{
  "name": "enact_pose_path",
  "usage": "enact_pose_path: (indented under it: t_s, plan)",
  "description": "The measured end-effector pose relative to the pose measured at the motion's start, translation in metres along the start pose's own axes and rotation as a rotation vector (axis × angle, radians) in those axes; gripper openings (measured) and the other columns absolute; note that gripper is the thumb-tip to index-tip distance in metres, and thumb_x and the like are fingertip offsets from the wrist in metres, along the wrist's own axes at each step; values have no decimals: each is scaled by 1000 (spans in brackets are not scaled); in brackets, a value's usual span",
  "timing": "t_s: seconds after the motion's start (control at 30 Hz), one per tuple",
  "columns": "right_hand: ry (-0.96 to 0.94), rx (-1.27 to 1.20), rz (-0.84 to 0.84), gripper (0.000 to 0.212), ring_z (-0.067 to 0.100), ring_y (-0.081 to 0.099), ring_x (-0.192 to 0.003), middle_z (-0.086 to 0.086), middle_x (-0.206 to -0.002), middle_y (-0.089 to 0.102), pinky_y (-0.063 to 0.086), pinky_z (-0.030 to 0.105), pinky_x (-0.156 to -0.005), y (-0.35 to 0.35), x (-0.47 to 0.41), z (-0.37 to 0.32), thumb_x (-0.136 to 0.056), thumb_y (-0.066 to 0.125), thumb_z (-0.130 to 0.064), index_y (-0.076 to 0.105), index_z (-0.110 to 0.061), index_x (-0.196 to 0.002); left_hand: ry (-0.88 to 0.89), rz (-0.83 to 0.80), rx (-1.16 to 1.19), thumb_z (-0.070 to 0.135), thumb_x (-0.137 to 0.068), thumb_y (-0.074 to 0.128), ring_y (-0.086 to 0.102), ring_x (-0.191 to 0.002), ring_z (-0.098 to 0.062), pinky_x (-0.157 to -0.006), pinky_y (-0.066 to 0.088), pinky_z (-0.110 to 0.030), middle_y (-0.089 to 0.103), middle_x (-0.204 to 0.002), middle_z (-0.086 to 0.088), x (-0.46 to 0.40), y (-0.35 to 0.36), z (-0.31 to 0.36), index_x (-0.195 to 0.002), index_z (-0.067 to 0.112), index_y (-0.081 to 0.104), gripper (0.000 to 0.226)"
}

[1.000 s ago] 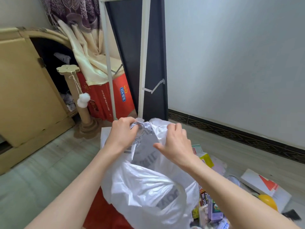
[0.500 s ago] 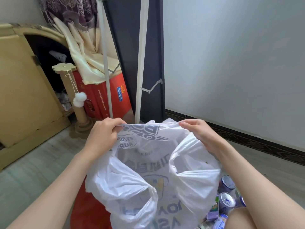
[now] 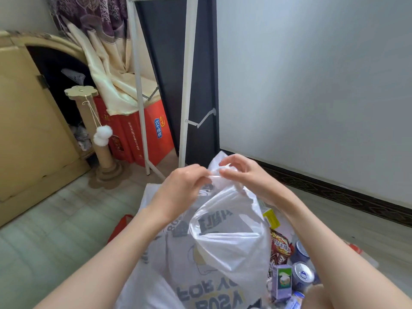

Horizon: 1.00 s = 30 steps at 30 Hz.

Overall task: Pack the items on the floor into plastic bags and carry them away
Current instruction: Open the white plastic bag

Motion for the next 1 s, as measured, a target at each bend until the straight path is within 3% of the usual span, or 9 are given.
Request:
enact_pose_path:
  t_s: [0.1, 0.2, 0.33, 0.43, 0.57, 0.67, 0.77, 0.9, 1.0]
  plan:
    - [23, 227, 193, 23, 12, 58, -93, -1, -102, 60, 42, 20, -79, -5, 0, 3, -82, 65, -18, 59, -22, -104, -336, 31, -72, 21, -90, 51, 62, -82, -26, -74, 50, -42, 70, -86, -5, -2, 1, -16, -85, 14, 69, 19]
    - [-170, 283, 358, 17, 8, 56, -78, 2, -98, 60, 42, 15, -75, 8, 11, -19, -82, 64, -14, 62, -17, -99, -539, 85, -149, 23, -91, 48, 59, -83, -30, -71, 47, -38, 67, -79, -9, -4, -3, -28, -74, 10, 67, 29]
    - [-267, 317, 167, 12, 15, 61, -66, 1, -86, 61, 50, 26, -67, 46, 24, -33, -84, 63, -14, 60, -14, -95, -676, 161, -59, 16, -89, 48, 55, -78, -30, -60, 33, -29, 56, -67, -19, -5, -16, -34, -57, 6, 54, 34]
    - [-170, 417, -5, 47, 15, 60, -101, 2, -117, 55, 45, 31, -96, 60, 26, -20, -83, 65, -25, 43, -18, -124, -641, 160, -54, 17, -89, 48, 58, -85, -28, -66, 34, -28, 63, -71, -6, -3, -29, -32, -66, 10, 64, 29]
    - [-132, 778, -50, 96, 15, 0, -144, 1, -157, 0, 4, 32, -117, 48, 14, -2, -81, 65, -39, 1, -14, -147, -429, -53, 16, 21, -90, 53, 60, -77, -16, -61, 39, -23, 68, -78, -1, 1, -40, -20, -81, 13, 70, 20]
    - [-119, 984, 60, 98, 16, -13, -143, -1, -157, -12, -2, 46, -117, 31, 2, 5, -81, 60, -49, -3, -15, -147, -332, -193, 149, 19, -89, 56, 61, -78, -9, -66, 43, -20, 69, -81, 3, 4, -44, -11, -83, 20, 69, 15]
    - [-192, 958, 127, 82, 14, -3, -144, -4, -157, 4, -2, 44, -117, 26, -3, 9, -85, 54, -47, 9, -18, -147, -301, -216, 320, 15, -88, 57, 63, -81, -6, -71, 48, -15, 71, -84, 5, 4, -48, -7, -87, 21, 70, 14]
    - [-248, 587, 158, 37, 19, 35, -134, -1, -118, 62, 11, 38, -114, 24, -7, 11, -94, 49, -24, 50, -11, -128, -309, -166, 377, 9, -88, 55, 63, -80, -2, -73, 48, -13, 71, -84, 9, 4, -55, -10, -84, 27, 68, 22]
    - [-223, 347, 159, 20, 21, 65, -84, -11, -60, 66, 42, 43, -94, 10, -6, 12, -97, 44, -21, 62, -15, -90, -351, -22, 267, 10, -90, 54, 62, -83, -8, -76, 46, -22, 70, -83, 7, 8, -66, -25, -83, 25, 67, 21]
Point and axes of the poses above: each hand's wrist, its own x-axis away from the middle knuckle, its own y-axis out of the palm, z = x × y, the point moved 1 cm from there along -x, towards the middle knuckle
